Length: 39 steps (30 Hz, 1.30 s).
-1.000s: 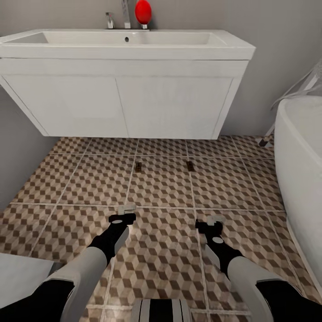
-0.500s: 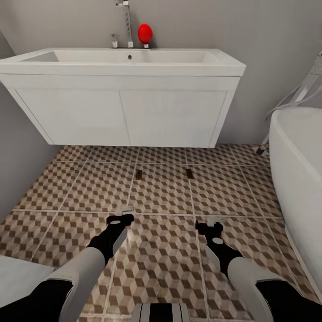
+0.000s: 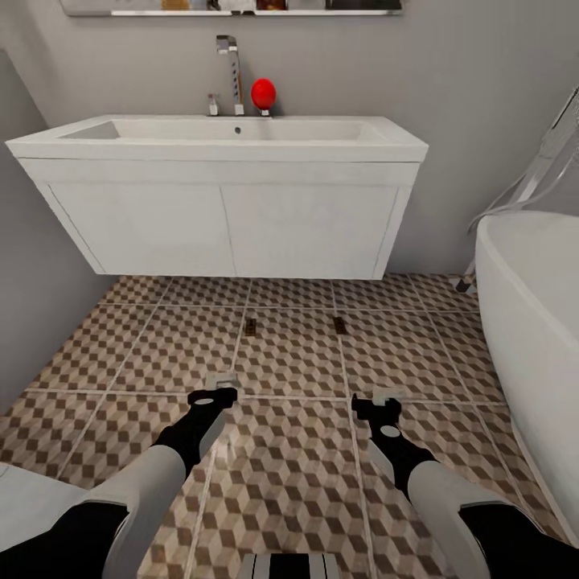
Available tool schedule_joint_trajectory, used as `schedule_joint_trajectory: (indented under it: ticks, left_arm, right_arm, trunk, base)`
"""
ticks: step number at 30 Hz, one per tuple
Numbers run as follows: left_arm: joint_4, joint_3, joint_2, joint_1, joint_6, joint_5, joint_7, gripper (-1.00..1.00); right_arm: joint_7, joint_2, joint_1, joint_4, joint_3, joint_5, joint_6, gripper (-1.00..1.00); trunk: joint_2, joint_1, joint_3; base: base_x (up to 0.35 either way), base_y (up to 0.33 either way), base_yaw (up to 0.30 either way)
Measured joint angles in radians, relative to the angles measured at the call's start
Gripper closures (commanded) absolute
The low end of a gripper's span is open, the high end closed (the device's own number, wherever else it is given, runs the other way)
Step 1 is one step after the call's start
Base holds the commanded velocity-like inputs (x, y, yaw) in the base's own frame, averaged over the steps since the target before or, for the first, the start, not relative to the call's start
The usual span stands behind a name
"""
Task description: Take the four mousetraps from the cabinet in the bathroom and place them on the bathroom floor. Make sure all four end up on the same floor surface, and ensure that at least two of them are either under or directly next to the same bathroom sink.
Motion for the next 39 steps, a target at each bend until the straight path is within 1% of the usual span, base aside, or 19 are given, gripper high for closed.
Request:
schedule_joint_trajectory:
  ticks: [7, 13, 23, 39]
  left_arm:
    - [0.008, 0.001, 0.014, 0.0, 0.0, 0.001, -0.001, -1.0]
    - [0.009, 0.002, 0.018, 0.0, 0.001, 0.002, 0.002, -1.0]
    - [-0.012, 0.003, 0.019, 0.0, 0.004, 0.001, 0.009, -1.0]
    - [-0.017, 0.003, 0.017, 0.0, 0.004, 0.002, 0.01, -1.0]
  right_arm:
    - [-0.026, 0.003, 0.0, -0.001, 0.002, 0.003, 0.001, -1.0]
    - [-0.033, 0.005, 0.0, -0.001, 0.002, 0.004, 0.002, -1.0]
    - [-0.036, 0.003, 0.0, -0.002, 0.001, 0.003, 0.004, -1.0]
    - [-0.037, 0.003, 0.0, 0.005, 0.002, 0.0, 0.004, -1.0]
  trunk:
    - [0.002, -0.003, 0.027]
    - [0.003, -0.006, 0.05]
    - [0.005, -0.01, 0.089]
    - [0.009, -0.018, 0.151]
  base:
    - [0.0, 0.0, 0.0]
    - [0.0, 0.0, 0.0]
    - [0.0, 0.0, 0.0]
    - [0.0, 0.0, 0.0]
